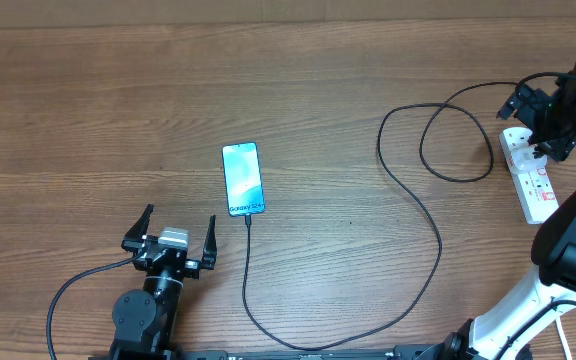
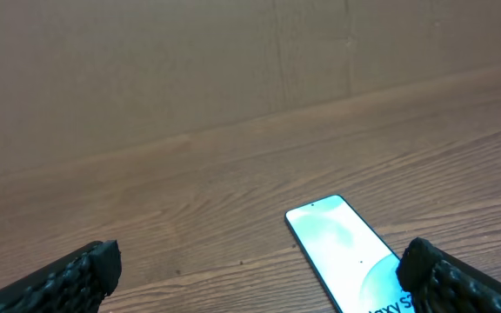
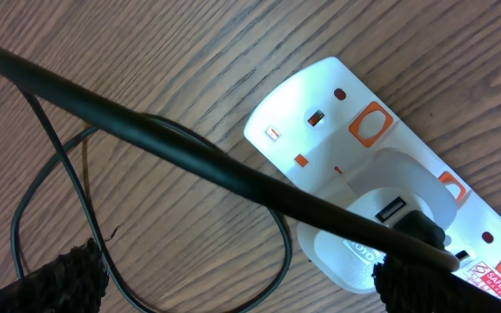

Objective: Plug charger to phone and switch on socket

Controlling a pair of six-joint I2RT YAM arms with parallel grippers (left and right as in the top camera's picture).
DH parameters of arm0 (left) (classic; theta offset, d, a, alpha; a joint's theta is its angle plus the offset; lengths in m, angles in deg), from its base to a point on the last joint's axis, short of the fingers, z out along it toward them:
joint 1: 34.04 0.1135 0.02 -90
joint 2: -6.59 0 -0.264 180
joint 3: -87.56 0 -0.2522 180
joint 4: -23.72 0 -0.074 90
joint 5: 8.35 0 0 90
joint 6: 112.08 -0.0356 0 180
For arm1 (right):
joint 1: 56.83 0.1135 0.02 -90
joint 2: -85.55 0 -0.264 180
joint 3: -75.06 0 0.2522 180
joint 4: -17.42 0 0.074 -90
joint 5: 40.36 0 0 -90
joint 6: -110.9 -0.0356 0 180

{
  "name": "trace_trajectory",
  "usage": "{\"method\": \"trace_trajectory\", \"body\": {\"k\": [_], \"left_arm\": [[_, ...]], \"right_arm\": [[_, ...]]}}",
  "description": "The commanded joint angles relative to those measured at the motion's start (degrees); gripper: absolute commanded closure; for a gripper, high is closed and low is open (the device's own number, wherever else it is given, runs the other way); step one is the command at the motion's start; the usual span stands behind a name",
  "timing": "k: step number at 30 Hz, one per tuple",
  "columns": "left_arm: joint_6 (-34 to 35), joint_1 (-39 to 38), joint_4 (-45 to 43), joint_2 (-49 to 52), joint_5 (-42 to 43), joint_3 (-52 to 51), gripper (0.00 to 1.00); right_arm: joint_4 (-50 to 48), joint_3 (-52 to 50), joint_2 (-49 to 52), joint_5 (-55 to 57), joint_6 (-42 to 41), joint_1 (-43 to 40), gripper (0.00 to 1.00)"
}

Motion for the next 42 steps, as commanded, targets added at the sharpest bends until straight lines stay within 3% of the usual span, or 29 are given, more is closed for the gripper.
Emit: {"method": "trace_trajectory", "body": {"k": [1,15,31,42], "left_arm": [[-0.8,0.7,-0.1,-0.7,0.4,-0.2,0.00],[-0.8,0.7,-0.1,-0.7,0.4,-0.2,0.00],[-0.8,0.7,-0.1,-0.7,0.4,-0.2,0.00],[-0.8,0.7,-0.1,-0.7,0.4,-0.2,0.00]], "right_arm": [[-0.3,0.7,-2.1,0.1,0.3,0.2,0.00],[-0.3,0.7,-14.1,0.1,0.3,0.8,0.00],[-0.3,-2.1,-19.9,0.1,0.3,1.8,0.00],[-0.3,-13.1,-22.7,0.1,0.3,10.8,0.00]]}}
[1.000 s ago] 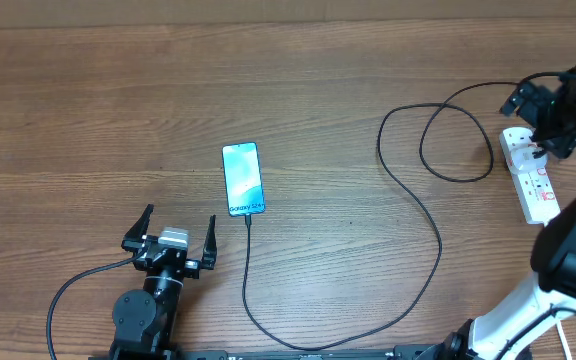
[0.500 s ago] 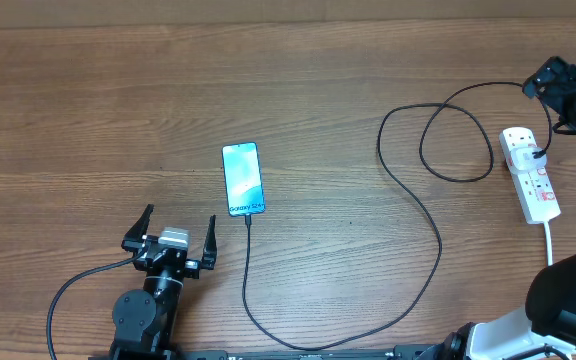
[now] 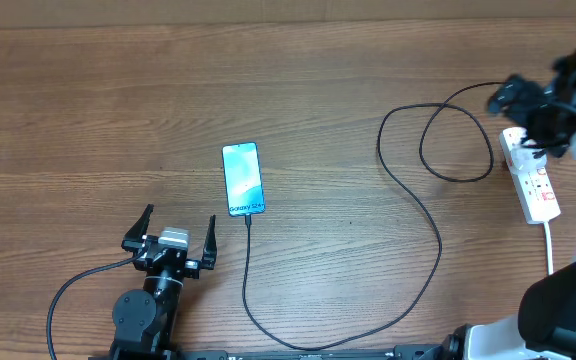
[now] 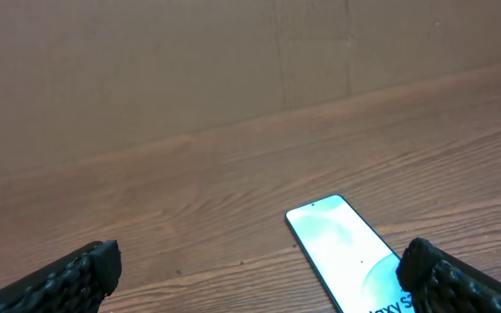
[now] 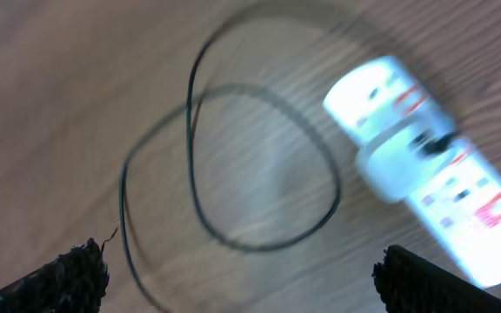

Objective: Plug charger to phone and switch on socket

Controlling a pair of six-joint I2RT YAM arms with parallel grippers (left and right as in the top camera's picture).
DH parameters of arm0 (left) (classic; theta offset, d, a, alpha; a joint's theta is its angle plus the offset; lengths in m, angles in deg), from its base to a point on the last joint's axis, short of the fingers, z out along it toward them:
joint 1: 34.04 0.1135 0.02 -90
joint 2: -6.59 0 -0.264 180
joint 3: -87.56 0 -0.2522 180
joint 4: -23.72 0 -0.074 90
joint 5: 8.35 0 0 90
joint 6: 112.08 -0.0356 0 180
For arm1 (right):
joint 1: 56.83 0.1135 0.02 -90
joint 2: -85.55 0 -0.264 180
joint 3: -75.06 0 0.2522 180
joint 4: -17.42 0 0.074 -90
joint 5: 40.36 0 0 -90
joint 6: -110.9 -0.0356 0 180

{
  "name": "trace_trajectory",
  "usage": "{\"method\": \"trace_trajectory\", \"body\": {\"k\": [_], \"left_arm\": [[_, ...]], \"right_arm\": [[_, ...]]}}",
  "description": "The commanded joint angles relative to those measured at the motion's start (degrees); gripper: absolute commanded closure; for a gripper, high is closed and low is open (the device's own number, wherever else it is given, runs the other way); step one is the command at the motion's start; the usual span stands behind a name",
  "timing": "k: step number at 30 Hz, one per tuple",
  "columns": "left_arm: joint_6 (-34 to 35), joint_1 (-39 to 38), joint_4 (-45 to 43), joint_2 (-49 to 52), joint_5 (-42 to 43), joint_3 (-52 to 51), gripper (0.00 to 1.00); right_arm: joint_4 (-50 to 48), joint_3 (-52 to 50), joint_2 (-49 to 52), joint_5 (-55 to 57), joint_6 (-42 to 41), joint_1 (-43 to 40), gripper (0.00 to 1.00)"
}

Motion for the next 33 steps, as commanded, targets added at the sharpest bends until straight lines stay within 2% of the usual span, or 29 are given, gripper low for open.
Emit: {"method": "trace_trajectory", "body": {"k": [1,9,16,25,33], "left_arm": [[-0.7,0.7,-0.1,-0.7,0.4,-0.2,0.00],[-0.7,0.7,-0.1,-0.7,0.4,-0.2,0.00],[-0.7,0.7,-0.1,-0.7,0.4,-0.2,0.00],[-0.7,0.7,-0.1,-0.7,0.4,-0.2,0.00],[-0.7,0.7,-0.1,-0.7,0.4,-0.2,0.00]], "right_arm": [[0.0,-4.7,-3.0,-0.1,0.2,4.5,0.00],[0.0,-9.4,-5.2,-0.1,0.2,11.7,0.00],[-0.8,-11.9,-7.2,-0.1,0.2,12.0,0.00],[-3.8,-26.1,-11.7,-0.1,0.2,12.0,0.00],[-3.8,-32.9,-12.7,-0.1,0.2,12.0,0.00]]}}
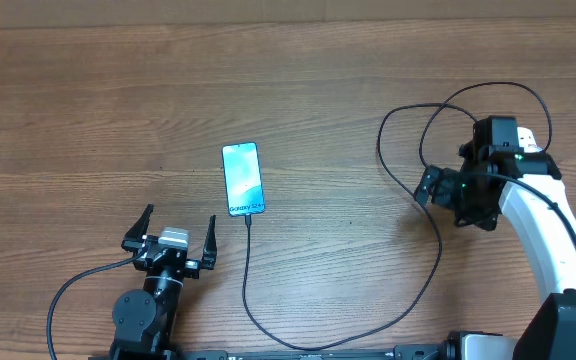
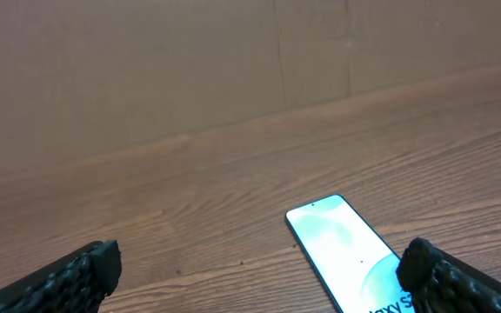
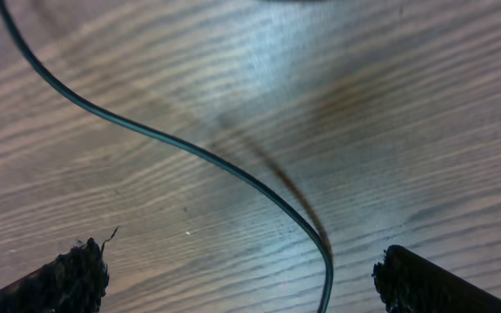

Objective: Plug charger to phone and switch on socket

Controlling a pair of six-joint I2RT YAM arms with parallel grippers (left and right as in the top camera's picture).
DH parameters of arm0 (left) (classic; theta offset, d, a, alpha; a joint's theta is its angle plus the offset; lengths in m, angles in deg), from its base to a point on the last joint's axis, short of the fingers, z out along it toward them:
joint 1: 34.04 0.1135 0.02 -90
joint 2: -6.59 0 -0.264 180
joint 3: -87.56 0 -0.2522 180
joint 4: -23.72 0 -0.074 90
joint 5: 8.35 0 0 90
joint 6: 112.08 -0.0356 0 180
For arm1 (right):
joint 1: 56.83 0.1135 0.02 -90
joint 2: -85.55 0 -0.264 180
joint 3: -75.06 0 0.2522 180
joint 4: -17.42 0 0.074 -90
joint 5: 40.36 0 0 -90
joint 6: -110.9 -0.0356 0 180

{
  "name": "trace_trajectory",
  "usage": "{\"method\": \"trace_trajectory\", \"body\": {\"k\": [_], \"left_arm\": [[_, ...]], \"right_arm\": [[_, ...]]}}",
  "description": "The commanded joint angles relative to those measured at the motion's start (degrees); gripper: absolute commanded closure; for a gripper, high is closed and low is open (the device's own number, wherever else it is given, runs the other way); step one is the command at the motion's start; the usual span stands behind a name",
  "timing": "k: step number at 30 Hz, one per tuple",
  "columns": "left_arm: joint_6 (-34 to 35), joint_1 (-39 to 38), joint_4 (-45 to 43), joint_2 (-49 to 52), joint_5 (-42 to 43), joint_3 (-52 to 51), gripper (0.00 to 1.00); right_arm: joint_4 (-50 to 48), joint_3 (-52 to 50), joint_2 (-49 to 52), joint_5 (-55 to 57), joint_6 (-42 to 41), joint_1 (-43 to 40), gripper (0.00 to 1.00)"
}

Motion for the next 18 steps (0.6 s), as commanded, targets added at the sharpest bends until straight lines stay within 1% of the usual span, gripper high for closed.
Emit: {"method": "trace_trajectory", "body": {"k": [1,15,18], "left_arm": [[-0.7,0.7,-0.1,-0.7,0.5,-0.2,0.00],[-0.7,0.7,-0.1,-0.7,0.5,-0.2,0.00],[-0.7,0.7,-0.1,-0.7,0.5,-0.2,0.00]], "right_arm": [[-0.5,-1.8,-2.0,0.0,0.3,0.0,0.00],[-1.2,-6.1,-2.6,0.0,0.3,0.0,0.00],[-4.9,-7.2,-3.3,2.3,0.5,0.0,0.00]]}}
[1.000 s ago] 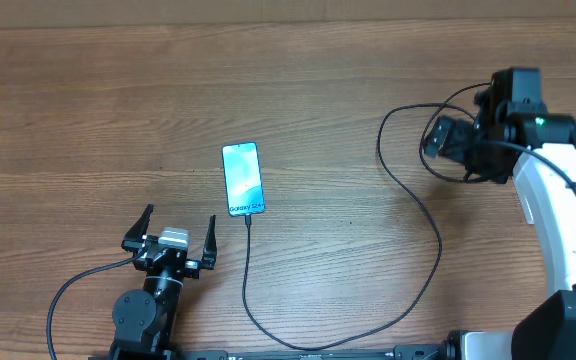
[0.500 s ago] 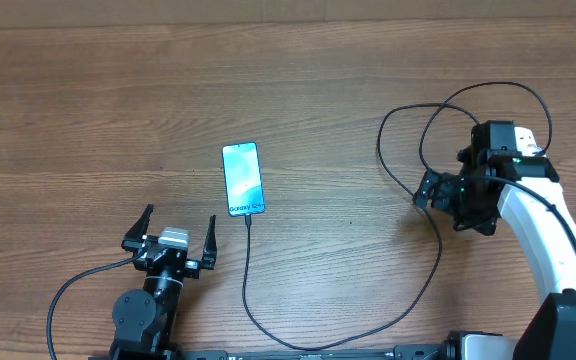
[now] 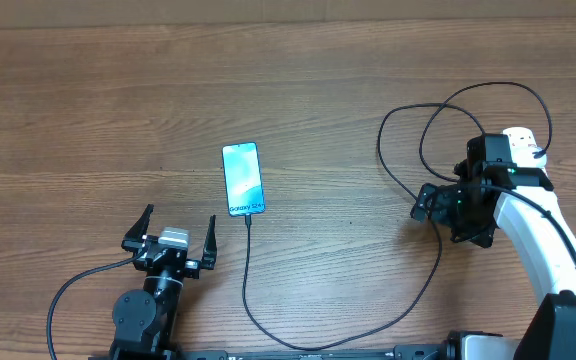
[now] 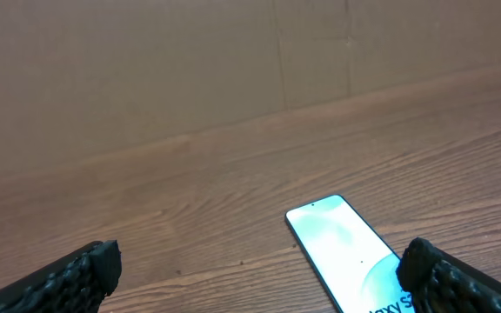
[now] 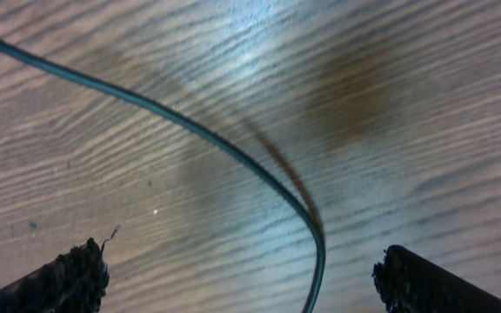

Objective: Plug charger to phone and switch on socket

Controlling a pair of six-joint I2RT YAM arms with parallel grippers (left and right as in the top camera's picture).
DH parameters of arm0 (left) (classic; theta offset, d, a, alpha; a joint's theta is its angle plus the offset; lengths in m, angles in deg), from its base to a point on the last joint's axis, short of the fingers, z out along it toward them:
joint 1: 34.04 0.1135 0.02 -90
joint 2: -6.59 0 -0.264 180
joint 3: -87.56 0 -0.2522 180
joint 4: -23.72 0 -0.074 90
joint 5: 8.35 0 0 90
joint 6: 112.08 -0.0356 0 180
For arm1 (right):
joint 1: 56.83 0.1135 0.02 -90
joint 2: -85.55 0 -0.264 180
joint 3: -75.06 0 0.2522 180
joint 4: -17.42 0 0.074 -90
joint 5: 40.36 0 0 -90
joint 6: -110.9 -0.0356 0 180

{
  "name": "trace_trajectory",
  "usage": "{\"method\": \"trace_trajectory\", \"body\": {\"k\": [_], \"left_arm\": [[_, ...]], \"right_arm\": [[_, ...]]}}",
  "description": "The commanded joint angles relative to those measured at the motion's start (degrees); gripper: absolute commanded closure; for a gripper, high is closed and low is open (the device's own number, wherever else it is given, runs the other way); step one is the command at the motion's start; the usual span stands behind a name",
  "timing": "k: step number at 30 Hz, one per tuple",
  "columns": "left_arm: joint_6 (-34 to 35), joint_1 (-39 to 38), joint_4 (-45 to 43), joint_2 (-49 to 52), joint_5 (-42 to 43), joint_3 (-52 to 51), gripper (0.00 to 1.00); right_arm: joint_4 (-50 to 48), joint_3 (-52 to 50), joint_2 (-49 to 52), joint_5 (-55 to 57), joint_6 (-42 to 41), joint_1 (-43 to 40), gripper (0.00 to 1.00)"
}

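The phone [image 3: 242,179] lies face up with its screen lit, also in the left wrist view [image 4: 346,248]. A black charger cable [image 3: 247,260] is plugged into its near end and runs right in a long curve to loops [image 3: 448,130] at the far right. Only the far end of the white socket strip [image 3: 520,139] peeks out behind my right arm. My right gripper [image 3: 446,211] stands open low over the cable [image 5: 233,143], which passes between its fingers [image 5: 68,278] untouched. My left gripper [image 3: 173,238] rests open in front of the phone, holding nothing.
The wooden table [image 3: 88,100] is bare at the left and back. My right arm's white link [image 3: 543,240] crosses the right edge and covers the socket strip. A brown wall shows beyond the table's far edge in the left wrist view.
My right gripper has shifted slightly toward the table's front and sits closer to the wood, with the cable looming larger between its fingers. The left gripper and phone have not moved.
My right gripper was open right above the charger plug on the socket strip. Then it was higher and farther from the strip. Then it stood left of the strip, over the cable on the table, where it is now. The left arm stayed still throughout.
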Motion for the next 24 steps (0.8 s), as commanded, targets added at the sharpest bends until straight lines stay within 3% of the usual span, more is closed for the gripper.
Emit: {"method": "trace_trajectory", "body": {"k": [1,17,24], "left_arm": [[-0.7,0.7,-0.1,-0.7,0.4,-0.2,0.00],[-0.7,0.7,-0.1,-0.7,0.4,-0.2,0.00],[-0.7,0.7,-0.1,-0.7,0.4,-0.2,0.00]], "right_arm": [[-4.4,-1.3,-2.3,2.1,0.4,0.0,0.00],[-33.7,-17.8,-6.6,2.1,0.4,0.0,0.00],[-40.0,-23.6,-10.4,2.1,0.4,0.0,0.00]]}}
